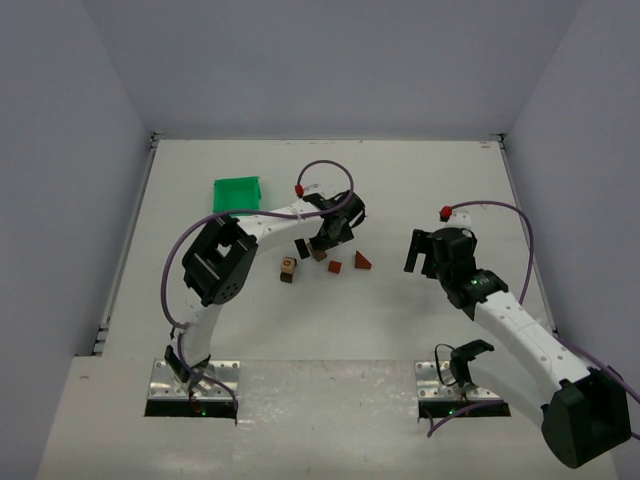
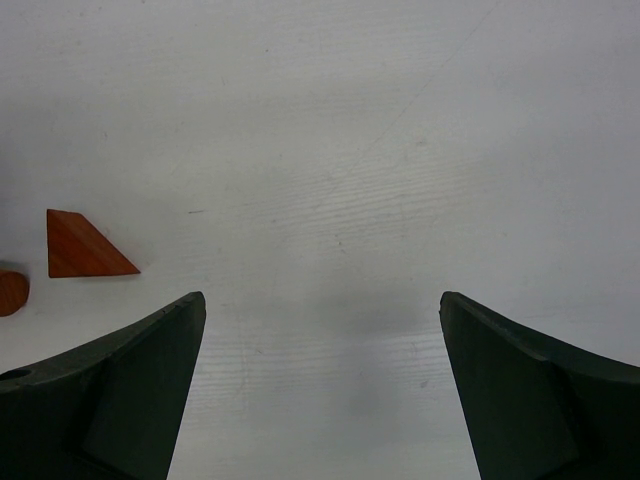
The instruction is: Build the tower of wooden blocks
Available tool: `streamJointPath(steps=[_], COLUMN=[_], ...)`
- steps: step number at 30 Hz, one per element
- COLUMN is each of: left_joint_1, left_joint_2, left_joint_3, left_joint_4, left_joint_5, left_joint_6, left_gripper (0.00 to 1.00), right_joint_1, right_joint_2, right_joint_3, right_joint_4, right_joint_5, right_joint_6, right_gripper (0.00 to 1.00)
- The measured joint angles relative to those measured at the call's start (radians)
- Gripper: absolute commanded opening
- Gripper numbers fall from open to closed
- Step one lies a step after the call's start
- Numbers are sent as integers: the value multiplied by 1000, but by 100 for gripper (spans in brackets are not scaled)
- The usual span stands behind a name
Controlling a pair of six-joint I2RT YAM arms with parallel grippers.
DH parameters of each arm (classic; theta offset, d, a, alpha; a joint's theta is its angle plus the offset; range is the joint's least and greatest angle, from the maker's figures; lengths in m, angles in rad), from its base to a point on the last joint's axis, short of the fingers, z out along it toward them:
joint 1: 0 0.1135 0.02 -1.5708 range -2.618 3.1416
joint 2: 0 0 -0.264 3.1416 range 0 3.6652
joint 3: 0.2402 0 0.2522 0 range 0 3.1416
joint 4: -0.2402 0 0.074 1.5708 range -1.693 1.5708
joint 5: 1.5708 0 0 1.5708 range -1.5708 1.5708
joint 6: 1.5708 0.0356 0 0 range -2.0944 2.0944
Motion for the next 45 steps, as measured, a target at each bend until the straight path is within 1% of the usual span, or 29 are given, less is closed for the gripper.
streamJointPath(steps=[3,10,12,23,33,42,45], left_joint_1=[7,17,18,31,44,45,45], left_joint_2=[4,8,8,26,26,27,32], left_joint_3=[-17,-52,-52,-56,-63,-63,-63], left_joint_4=[26,74,87,104,108,116,123], left_joint_5=[8,34,37,44,42,45,48], left_joint_6=[2,12,15,30,50,77,89], left_gripper=[79,72,69,61,45,35,26], right_joint_1=[0,0,0,0,0,0,0], right_joint_2=[-3,-9,-9,-8,-9,-8,-10], right_joint_3=[0,0,0,0,0,0,0], right_joint_4=[0,-1,-2,-2,-2,-6,-7], right_joint_5=[0,0,0,0,0,0,0], right_joint_6=[0,0,0,0,1,1,1], right_gripper=[99,99,99,99,99,99,99])
